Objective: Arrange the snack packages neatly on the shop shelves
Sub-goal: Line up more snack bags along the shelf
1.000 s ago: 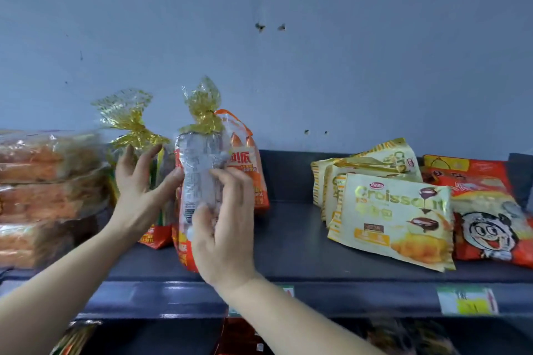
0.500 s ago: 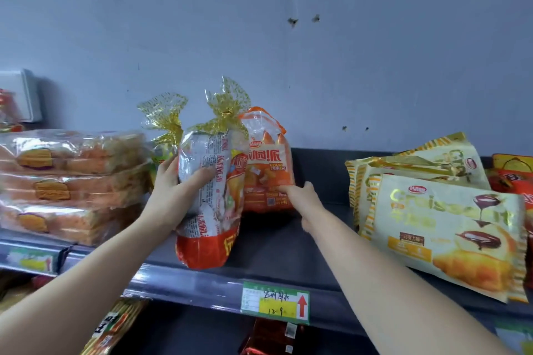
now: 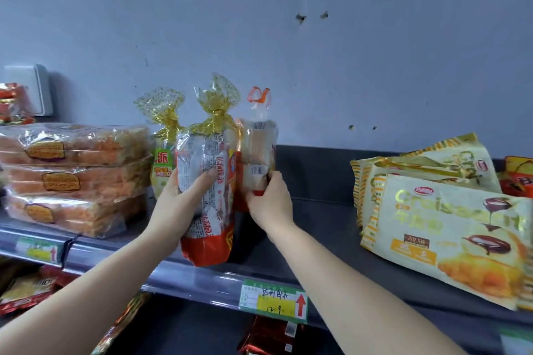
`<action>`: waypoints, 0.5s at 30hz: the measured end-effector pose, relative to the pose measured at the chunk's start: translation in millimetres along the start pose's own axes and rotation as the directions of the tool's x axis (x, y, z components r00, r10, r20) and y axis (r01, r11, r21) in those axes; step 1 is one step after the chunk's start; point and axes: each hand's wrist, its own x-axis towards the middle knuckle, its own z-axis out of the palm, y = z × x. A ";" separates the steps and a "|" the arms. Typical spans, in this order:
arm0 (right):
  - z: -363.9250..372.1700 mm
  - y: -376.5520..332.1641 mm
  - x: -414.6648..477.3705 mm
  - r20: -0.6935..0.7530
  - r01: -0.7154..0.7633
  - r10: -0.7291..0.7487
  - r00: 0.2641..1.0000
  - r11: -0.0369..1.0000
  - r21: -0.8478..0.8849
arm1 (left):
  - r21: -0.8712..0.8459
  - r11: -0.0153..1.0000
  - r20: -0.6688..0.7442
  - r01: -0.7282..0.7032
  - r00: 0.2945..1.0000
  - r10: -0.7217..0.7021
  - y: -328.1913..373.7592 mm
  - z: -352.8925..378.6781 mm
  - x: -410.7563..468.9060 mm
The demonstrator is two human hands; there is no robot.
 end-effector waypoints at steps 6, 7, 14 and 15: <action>-16.4 20.8 0.2 0.032 -0.110 0.109 0.994 0.993 0.052 | 0.065 0.994 0.071 0.088 0.993 -0.092 -5.3 14.6 -8.4; -19.3 22.6 0.2 0.021 -0.125 0.124 0.992 0.990 0.063 | 0.105 0.989 0.082 0.107 0.990 -0.116 -5.6 19.0 -9.5; -30.5 -13.1 -7.5 -0.117 -0.071 0.132 0.984 0.905 0.419 | 0.425 0.870 0.048 0.251 0.953 -0.299 -10.4 44.9 1.5; -31.3 -21.7 -11.0 -0.153 -0.018 0.101 0.983 0.883 0.470 | 0.435 0.865 0.065 0.251 0.949 -0.308 -9.3 45.0 0.3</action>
